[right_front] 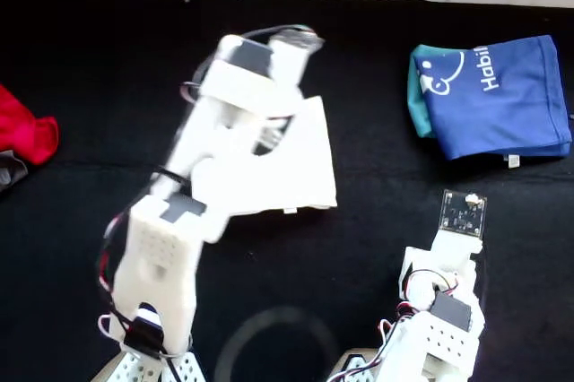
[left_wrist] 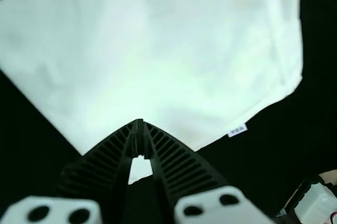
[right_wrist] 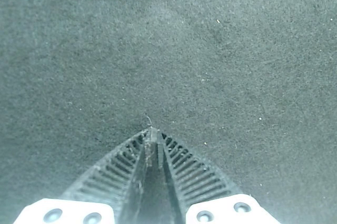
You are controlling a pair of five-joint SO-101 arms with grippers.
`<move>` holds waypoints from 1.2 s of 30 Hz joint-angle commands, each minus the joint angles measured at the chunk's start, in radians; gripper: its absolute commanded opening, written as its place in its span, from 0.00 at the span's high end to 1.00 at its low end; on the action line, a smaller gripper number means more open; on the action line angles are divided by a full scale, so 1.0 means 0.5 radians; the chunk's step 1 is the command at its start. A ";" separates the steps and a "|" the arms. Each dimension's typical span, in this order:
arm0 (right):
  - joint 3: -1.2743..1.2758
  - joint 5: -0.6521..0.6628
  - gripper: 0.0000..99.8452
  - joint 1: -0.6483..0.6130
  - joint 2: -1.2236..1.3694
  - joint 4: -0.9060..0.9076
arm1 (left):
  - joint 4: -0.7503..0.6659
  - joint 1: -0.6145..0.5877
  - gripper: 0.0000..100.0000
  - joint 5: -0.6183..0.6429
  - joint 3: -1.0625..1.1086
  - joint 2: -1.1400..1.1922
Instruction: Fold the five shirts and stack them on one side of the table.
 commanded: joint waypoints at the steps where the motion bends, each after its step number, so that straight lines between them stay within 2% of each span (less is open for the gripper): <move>1: 0.087 0.006 0.99 -0.044 -0.026 -0.035 | 0.021 -0.140 0.99 0.003 0.308 -0.373; 5: 0.087 0.006 0.99 -0.044 -0.026 -0.032 | -0.080 -0.247 0.99 -0.003 0.947 -0.806; 10: 0.087 0.009 0.99 -0.044 -0.026 -0.029 | -0.865 -0.293 0.99 0.003 1.907 -1.131; 12: 0.087 0.009 0.99 -0.044 -0.026 -0.029 | -1.071 -0.293 0.99 0.009 2.183 -1.189; 16: 0.091 0.012 0.99 -0.044 -0.026 -0.029 | -1.338 -0.367 0.99 0.003 2.533 -1.250; 20: 0.091 0.009 0.99 -0.044 -0.026 -0.029 | -1.565 -0.489 0.99 0.003 2.687 -1.244; 25: 0.048 0.015 0.99 -0.048 -0.017 -0.011 | -1.531 -0.535 0.99 0.003 2.662 -1.336; 30: -0.572 0.006 0.93 -0.109 -0.011 0.535 | -1.206 -0.532 0.99 0.003 2.539 -1.649; 36: -1.254 0.006 0.92 -0.440 0.026 0.944 | -0.838 -0.542 0.99 0.000 2.383 -2.082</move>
